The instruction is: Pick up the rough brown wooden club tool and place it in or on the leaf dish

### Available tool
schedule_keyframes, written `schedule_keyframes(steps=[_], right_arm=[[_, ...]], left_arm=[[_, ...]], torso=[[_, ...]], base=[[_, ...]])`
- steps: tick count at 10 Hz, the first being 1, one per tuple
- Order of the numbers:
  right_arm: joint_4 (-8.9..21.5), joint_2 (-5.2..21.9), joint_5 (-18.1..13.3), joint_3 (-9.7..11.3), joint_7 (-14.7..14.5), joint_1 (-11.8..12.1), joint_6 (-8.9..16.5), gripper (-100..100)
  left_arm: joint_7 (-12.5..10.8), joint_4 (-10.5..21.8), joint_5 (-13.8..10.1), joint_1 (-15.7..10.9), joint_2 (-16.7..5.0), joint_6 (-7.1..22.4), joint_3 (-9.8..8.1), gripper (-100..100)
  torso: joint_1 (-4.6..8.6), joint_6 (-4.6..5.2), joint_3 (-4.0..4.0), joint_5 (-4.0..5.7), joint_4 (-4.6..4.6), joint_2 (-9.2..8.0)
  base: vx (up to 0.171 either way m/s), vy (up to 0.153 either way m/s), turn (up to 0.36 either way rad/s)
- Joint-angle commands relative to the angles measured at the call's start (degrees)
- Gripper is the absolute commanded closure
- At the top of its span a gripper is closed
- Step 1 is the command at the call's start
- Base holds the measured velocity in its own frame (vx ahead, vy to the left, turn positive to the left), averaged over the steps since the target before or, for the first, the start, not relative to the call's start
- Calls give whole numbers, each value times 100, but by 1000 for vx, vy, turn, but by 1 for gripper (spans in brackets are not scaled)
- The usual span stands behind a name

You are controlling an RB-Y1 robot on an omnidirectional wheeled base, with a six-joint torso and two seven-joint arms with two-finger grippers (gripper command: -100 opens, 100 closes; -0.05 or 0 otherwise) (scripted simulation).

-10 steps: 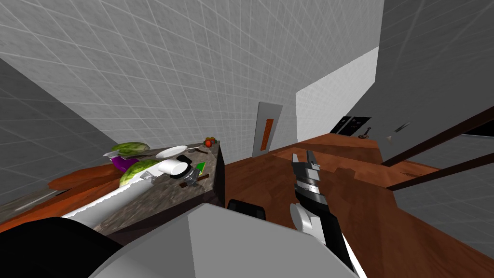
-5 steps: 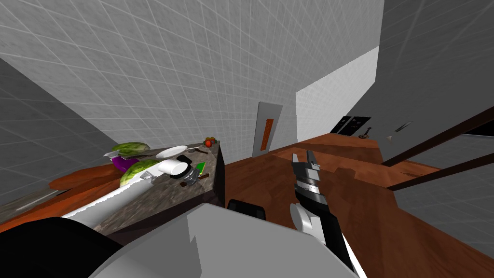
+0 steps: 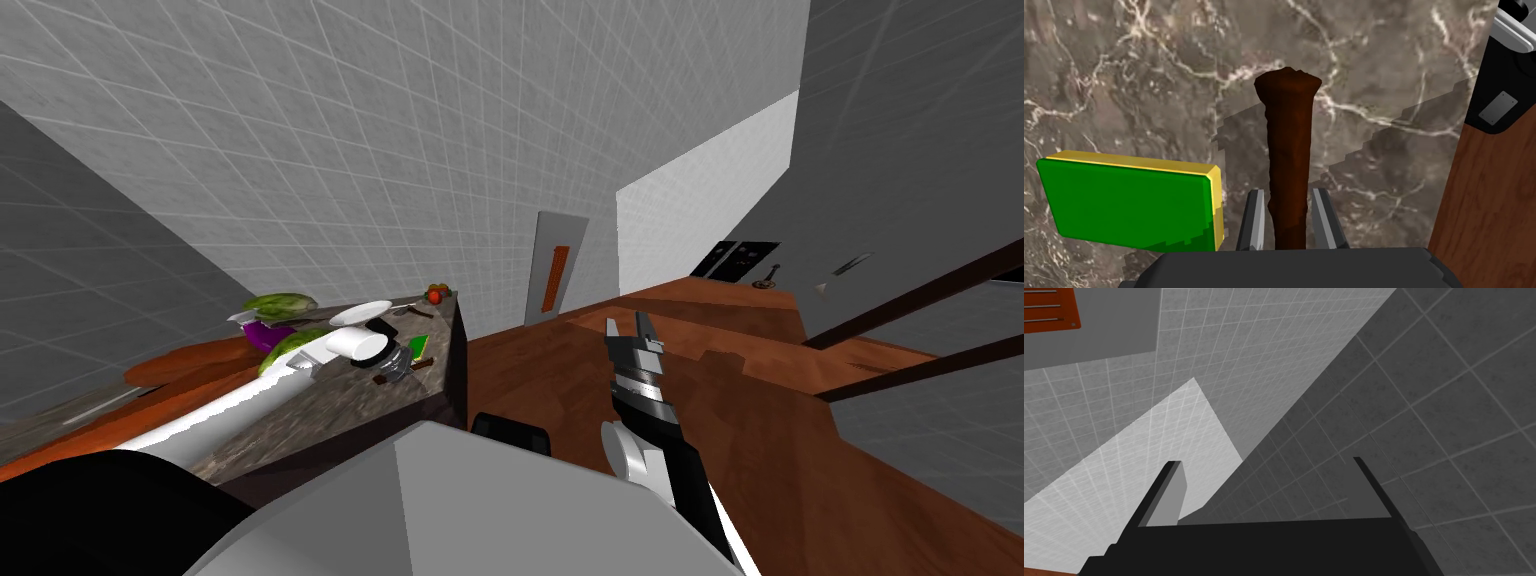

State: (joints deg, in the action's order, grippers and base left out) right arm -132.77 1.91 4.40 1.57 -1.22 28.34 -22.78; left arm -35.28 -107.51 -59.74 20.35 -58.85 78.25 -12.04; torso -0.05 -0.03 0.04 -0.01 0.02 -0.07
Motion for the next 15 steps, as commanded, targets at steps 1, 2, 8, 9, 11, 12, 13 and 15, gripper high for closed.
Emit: schedule_keyframes(steps=[1,2,8,9,11,12,13,15], right_arm=[[0,0,0,0,0,0,0,0],[0,0,0,0,0,-1,0,0],[1,0,0,0,0,-3,1,0],[1,1,0,0,0,-3,1,0],[1,1,0,-1,0,-2,1,0],[1,1,0,0,0,-3,1,0],[1,1,0,0,0,-3,1,0],[1,1,0,-1,0,-1,1,0]], left_arm=[[1,205,9,-69,-64,38,-69,100],[2,333,13,-111,-103,63,-111,100],[15,1451,13,-479,-479,293,-485,100],[20,1668,4,-549,-558,343,-556,100],[36,2029,-25,-688,-721,444,-699,100],[48,2292,-44,-757,-804,494,-769,100],[64,2476,-67,-825,-887,542,-836,100],[83,2756,-92,-892,-968,588,-901,100]], torso=[[0,0,0,0,0,0],[-6,4,8,1,3,-15],[-22,-6,46,1,20,-77],[-25,-6,52,2,23,-87],[-29,-13,53,4,25,-83],[-21,-5,50,4,24,-80],[-24,-9,54,4,25,-87],[-40,-20,48,-3,23,-75]], base=[[-61,13,-139],[-146,41,-171],[-182,46,-179],[-226,76,-241],[-186,49,-194],[-219,51,-236],[-227,82,-252],[-131,71,-106]])
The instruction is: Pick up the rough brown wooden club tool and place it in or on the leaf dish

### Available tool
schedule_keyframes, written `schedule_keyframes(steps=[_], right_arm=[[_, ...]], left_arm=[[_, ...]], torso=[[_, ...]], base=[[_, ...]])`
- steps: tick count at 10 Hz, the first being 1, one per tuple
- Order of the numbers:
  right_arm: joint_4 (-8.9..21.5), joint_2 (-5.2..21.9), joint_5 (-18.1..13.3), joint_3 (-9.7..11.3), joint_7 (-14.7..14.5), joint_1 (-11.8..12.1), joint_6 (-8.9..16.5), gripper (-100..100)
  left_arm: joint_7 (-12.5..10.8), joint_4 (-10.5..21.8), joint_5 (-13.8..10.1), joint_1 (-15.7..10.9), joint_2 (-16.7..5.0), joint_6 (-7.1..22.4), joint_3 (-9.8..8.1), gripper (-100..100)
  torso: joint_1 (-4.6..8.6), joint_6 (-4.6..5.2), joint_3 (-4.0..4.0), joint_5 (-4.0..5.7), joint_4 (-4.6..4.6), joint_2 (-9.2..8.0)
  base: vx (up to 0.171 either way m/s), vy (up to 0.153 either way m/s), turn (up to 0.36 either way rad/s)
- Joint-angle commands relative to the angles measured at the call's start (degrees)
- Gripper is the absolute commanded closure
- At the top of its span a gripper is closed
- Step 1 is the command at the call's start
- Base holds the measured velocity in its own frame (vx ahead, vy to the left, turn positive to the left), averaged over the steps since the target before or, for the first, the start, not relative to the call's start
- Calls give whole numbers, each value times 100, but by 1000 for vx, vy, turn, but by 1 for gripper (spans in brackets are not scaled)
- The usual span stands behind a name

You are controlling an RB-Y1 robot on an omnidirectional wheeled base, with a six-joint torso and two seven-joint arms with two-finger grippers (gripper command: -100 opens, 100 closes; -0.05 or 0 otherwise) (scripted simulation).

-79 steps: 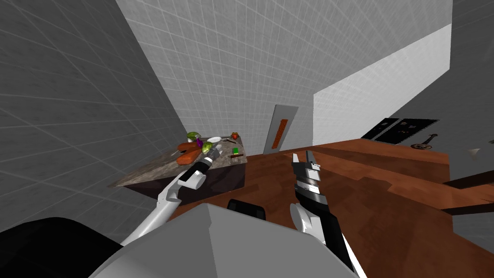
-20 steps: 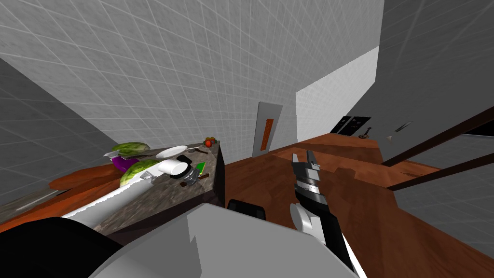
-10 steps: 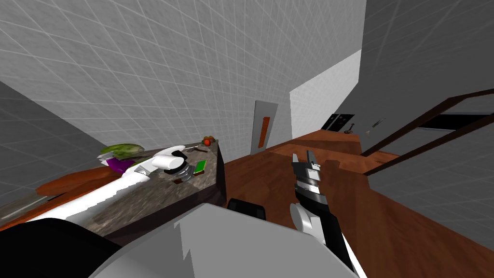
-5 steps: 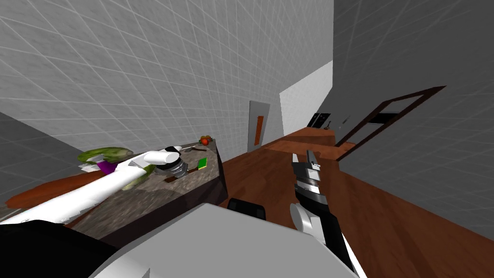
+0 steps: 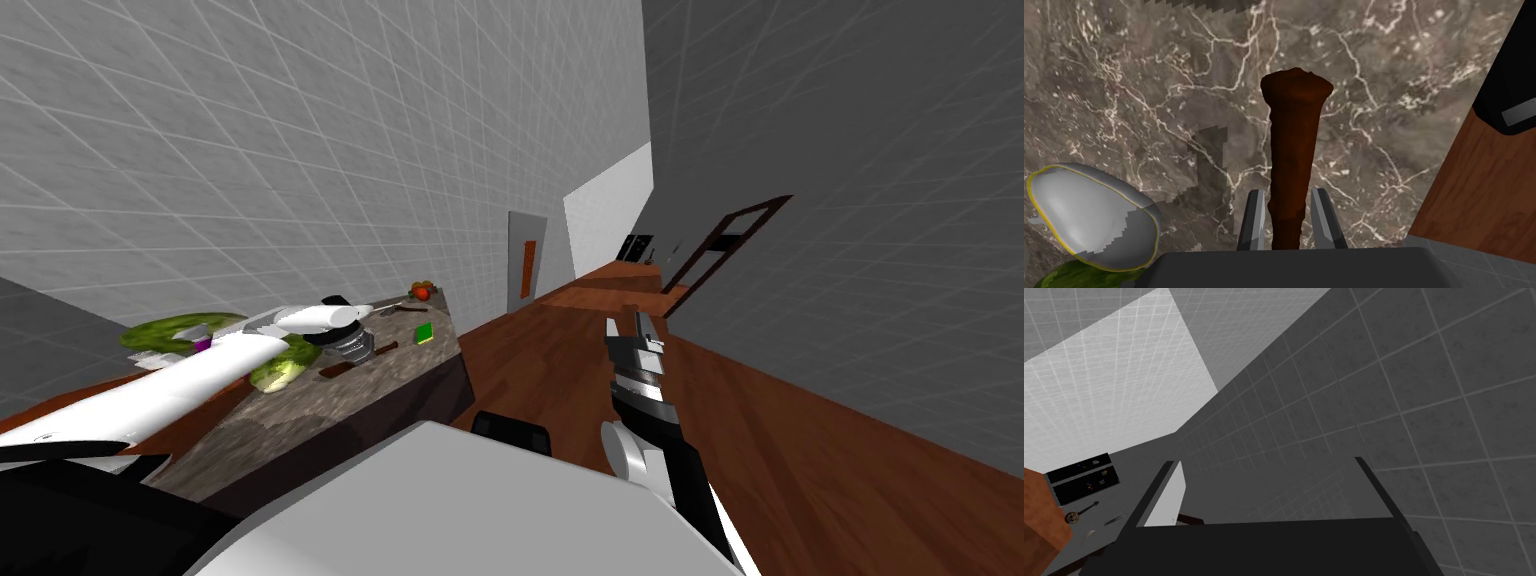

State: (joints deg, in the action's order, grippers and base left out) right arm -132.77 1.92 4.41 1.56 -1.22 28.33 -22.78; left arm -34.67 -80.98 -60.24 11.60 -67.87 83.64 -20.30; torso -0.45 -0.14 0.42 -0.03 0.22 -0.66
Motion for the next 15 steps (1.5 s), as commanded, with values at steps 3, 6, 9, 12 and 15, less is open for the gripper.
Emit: schedule_keyframes(steps=[3,6,9,12,15], right_arm=[[0,0,0,0,0,0,0,0],[0,0,0,-1,0,1,0,0],[0,1,0,-1,0,0,0,0],[0,1,0,-1,0,2,0,0],[0,1,0,-1,0,2,0,0]], left_arm=[[102,762,-131,-204,-297,167,-251,100],[171,1237,-199,-314,-435,227,-348,100],[292,1777,-313,-451,-612,291,-459,100],[383,2147,-395,-520,-707,313,-508,100],[531,2555,-521,-588,-807,313,-540,100]], torso=[[-8,1,2,1,1,-4],[-12,-12,1,-6,0,-1],[-19,6,-5,-6,-1,9],[-13,-8,-13,-8,-5,26],[-30,5,-26,-10,-9,47]], base=[[-167,87,-255],[-140,86,-139],[-147,98,-238],[-92,73,-111],[-74,108,-181]])
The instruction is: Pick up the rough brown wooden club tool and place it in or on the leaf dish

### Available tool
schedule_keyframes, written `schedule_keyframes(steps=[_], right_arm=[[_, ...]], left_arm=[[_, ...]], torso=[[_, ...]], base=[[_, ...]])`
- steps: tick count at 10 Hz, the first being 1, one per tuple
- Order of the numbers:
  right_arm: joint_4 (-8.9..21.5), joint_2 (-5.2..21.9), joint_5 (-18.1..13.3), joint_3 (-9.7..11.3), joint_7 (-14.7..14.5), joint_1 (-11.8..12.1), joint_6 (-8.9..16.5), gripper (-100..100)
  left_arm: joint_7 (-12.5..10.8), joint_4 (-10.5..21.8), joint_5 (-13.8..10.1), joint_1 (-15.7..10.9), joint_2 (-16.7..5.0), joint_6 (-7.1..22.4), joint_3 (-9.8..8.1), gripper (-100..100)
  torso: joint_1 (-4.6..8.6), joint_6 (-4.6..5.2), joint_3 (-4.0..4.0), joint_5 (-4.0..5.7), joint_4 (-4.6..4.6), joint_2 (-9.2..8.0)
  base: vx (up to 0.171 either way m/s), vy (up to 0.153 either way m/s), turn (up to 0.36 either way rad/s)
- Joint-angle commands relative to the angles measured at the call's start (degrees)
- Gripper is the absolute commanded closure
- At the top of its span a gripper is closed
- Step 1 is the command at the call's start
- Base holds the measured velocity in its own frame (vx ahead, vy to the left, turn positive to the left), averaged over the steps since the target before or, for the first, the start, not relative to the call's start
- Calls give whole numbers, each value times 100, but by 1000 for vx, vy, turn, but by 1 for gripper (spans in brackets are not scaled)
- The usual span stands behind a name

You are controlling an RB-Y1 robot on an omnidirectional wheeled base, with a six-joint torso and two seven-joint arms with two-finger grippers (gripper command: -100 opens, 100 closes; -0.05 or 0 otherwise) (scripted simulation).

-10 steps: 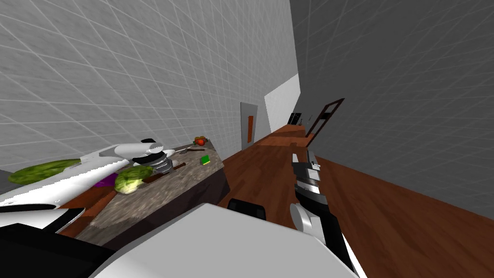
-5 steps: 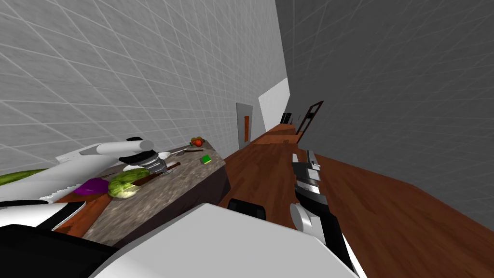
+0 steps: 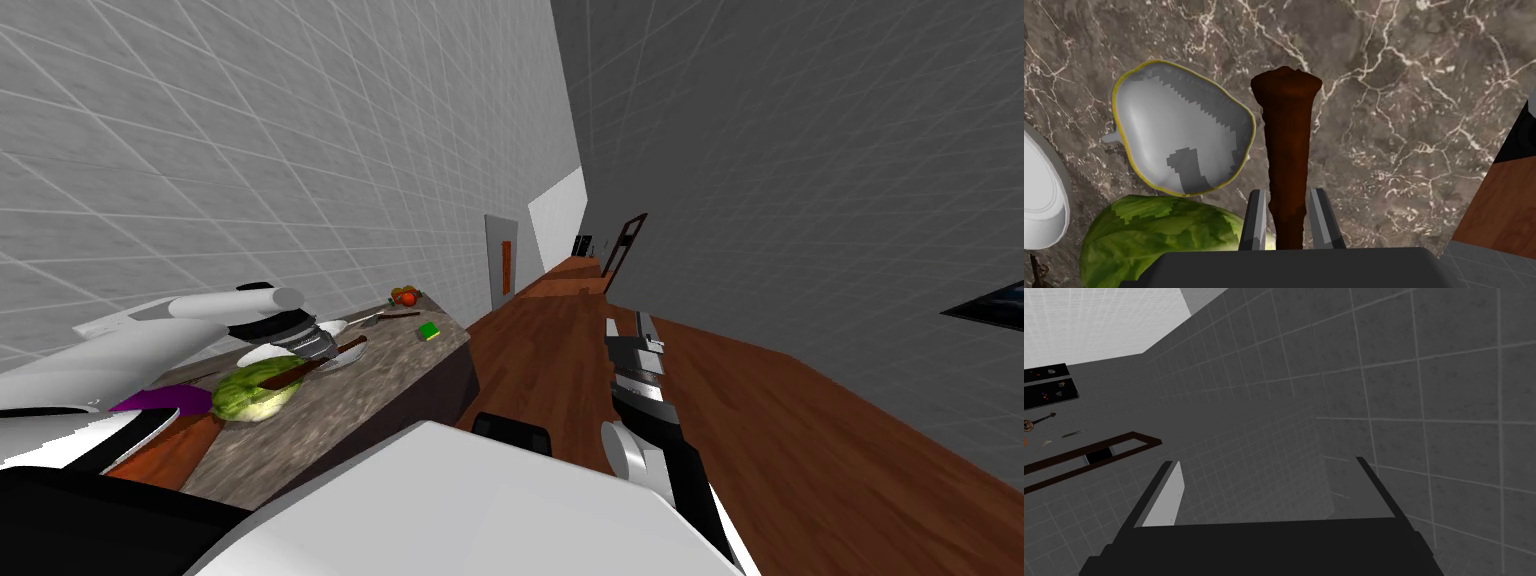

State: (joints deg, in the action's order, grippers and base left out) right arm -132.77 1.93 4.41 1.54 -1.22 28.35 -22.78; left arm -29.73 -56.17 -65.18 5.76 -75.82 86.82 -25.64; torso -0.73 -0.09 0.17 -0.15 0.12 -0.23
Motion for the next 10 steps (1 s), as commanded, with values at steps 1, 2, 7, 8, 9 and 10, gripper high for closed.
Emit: schedule_keyframes(steps=[1,2,7,8,9,10], right_arm=[[0,0,0,0,0,0,0,0],[0,0,0,0,0,0,0,0],[0,2,0,-2,0,2,0,0],[0,1,0,-2,0,3,0,0],[0,0,0,-1,0,3,0,0],[0,0,0,0,0,2,0,0]], left_arm=[[87,183,-68,-18,-35,-14,-7,100],[137,279,-109,-28,-54,-26,-4,100],[559,607,-516,49,-101,-178,175,100],[505,621,-457,23,-100,-163,148,100],[521,620,-467,24,-104,-176,150,-100],[520,620,-466,23,-104,-177,149,-100]], torso=[[0,0,0,0,0,0],[-3,-3,1,0,0,-1],[-62,6,-31,-14,-13,53],[-50,12,-39,-13,-17,66],[-10,10,-38,-7,-18,61],[20,9,-33,2,-16,54]], base=[[-85,109,-156],[-52,112,-106],[5,219,-132],[27,86,-30],[4,19,-1],[2,8,-1]])
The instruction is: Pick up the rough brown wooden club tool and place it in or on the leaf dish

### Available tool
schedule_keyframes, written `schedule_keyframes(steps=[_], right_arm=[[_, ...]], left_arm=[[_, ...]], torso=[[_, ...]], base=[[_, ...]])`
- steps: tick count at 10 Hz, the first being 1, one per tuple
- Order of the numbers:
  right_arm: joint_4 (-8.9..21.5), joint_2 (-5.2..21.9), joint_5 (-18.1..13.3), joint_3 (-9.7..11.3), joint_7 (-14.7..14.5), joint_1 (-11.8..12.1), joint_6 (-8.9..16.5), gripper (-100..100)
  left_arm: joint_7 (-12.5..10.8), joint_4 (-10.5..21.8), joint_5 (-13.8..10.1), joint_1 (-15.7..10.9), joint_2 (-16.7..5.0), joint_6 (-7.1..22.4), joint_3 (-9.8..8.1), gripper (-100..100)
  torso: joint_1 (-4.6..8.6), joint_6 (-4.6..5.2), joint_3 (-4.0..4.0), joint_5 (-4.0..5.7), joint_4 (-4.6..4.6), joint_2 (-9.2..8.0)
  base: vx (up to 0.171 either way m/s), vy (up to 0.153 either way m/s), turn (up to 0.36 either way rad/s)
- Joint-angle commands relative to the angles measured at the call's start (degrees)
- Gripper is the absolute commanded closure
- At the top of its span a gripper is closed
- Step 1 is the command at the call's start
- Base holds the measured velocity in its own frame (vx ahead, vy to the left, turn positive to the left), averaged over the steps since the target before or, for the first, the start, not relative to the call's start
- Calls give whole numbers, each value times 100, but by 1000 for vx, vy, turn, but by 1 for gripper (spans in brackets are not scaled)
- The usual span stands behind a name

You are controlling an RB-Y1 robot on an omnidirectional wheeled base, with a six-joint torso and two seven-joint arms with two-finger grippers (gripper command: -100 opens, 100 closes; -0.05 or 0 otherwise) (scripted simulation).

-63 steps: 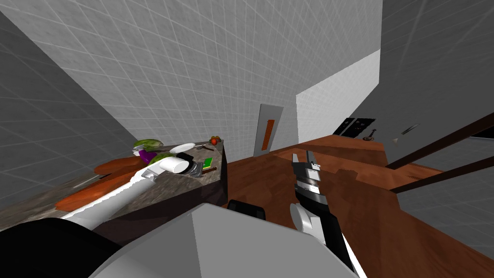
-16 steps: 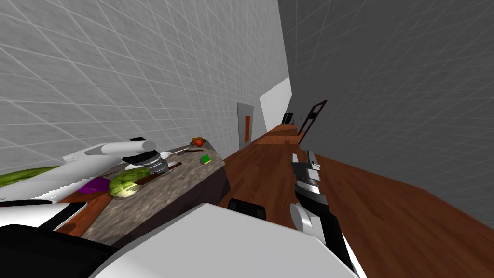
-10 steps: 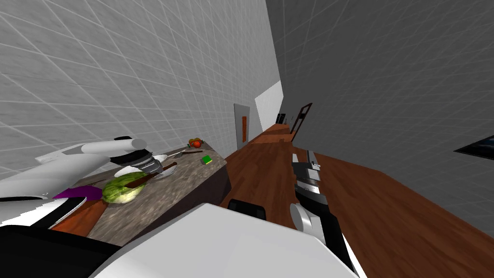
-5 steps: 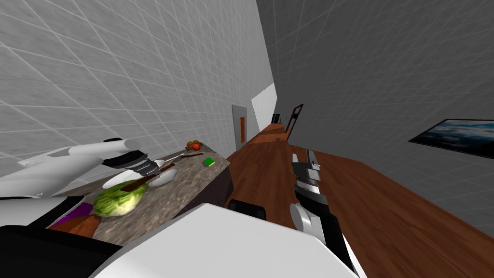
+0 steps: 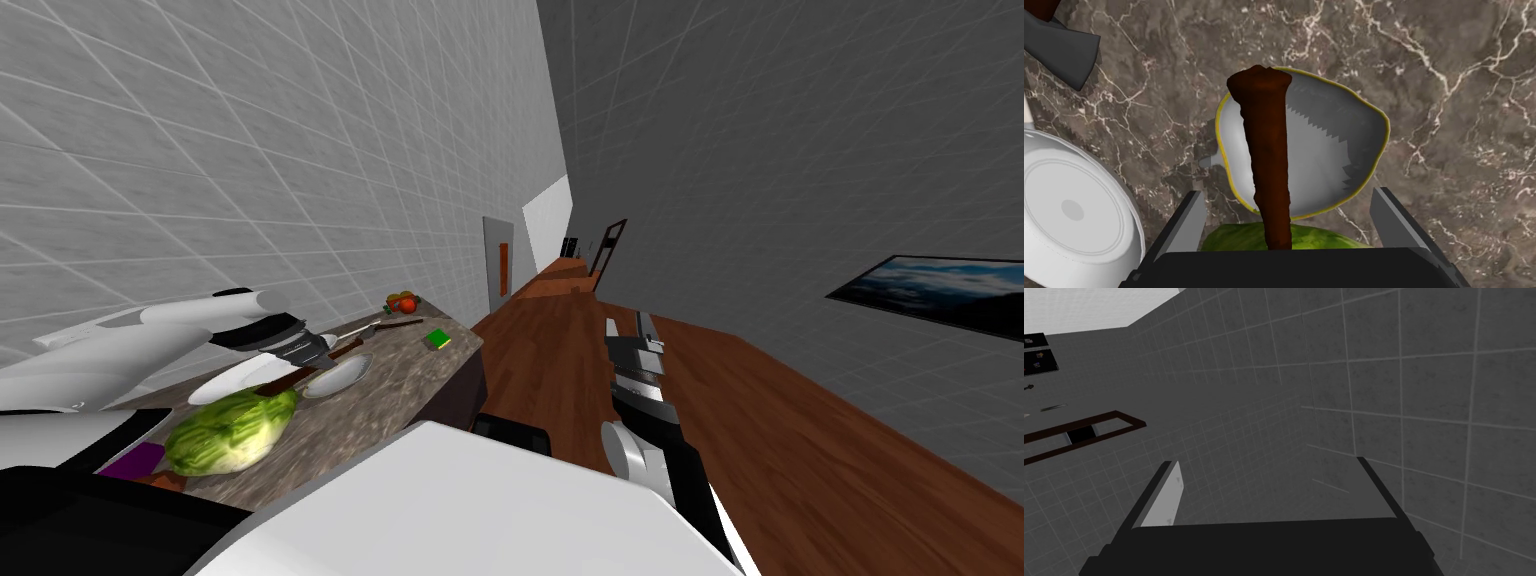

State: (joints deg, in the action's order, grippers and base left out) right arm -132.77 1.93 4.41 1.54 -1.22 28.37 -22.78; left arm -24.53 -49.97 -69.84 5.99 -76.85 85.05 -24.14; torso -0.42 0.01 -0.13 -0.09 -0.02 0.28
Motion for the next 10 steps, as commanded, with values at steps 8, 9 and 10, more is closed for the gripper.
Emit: schedule_keyframes(steps=[8,9,10], right_arm=[[0,0,0,0,0,0,0,0],[0,0,0,0,0,0,0,0],[0,0,0,0,0,0,0,0]], left_arm=[[-215,-246,-351,64,-578,502,-171,-100],[-215,-246,-351,64,-578,502,-171,-100],[-154,-134,-325,-45,-577,479,-88,-100]], torso=[[14,0,4,6,2,-6],[14,-1,4,6,2,-6],[12,0,4,3,1,-6]], base=[[-4,-3,19],[-5,-3,14],[0,0,0]])
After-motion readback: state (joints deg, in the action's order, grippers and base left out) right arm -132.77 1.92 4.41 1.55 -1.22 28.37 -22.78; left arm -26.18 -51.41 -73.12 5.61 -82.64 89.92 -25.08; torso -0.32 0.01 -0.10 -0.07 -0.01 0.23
